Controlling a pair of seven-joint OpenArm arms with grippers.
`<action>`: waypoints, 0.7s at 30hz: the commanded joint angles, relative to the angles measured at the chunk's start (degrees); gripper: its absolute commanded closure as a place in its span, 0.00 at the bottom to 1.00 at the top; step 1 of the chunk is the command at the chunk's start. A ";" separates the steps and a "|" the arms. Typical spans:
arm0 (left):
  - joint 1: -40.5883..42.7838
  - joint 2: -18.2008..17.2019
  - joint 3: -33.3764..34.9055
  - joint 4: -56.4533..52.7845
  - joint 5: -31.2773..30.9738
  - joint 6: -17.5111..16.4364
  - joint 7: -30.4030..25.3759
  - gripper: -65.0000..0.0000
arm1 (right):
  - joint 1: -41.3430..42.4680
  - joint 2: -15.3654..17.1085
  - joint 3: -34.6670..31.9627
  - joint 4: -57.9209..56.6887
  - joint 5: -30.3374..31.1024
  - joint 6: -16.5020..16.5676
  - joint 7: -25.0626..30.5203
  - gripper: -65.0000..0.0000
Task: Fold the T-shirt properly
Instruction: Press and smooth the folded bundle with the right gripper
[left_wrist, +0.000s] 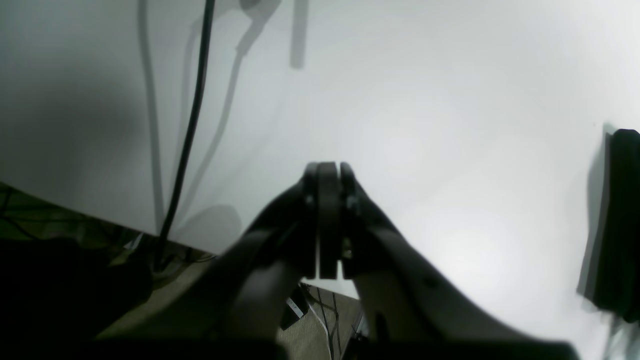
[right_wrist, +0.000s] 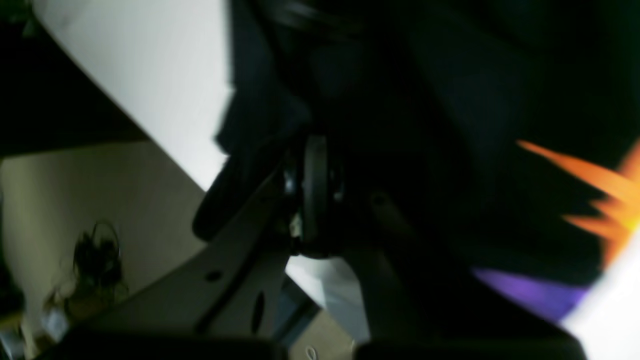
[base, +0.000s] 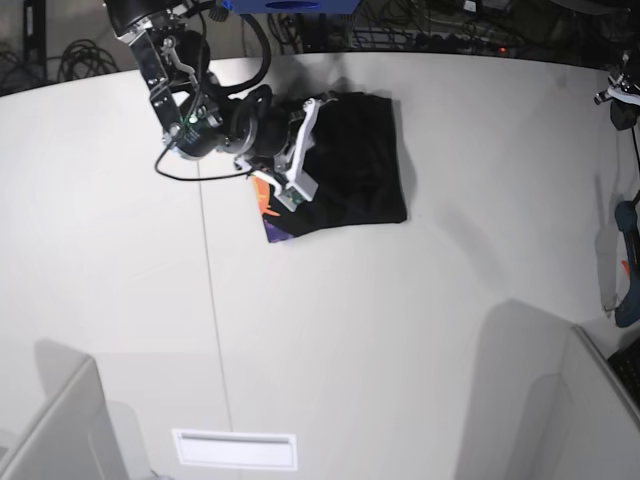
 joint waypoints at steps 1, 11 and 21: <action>0.52 -0.94 -0.50 0.75 -0.57 -0.29 -1.05 1.00 | 0.58 -0.18 -1.38 0.85 0.96 -2.17 0.86 1.00; 0.43 -1.12 -0.85 -0.22 -0.65 -0.29 -1.14 1.00 | 8.58 -2.20 -18.26 1.21 1.05 -11.84 -4.15 1.00; 0.34 -1.12 -0.94 -0.92 -0.65 -0.29 -1.23 1.00 | 11.74 -0.80 -18.52 6.30 0.96 -22.12 -0.11 1.00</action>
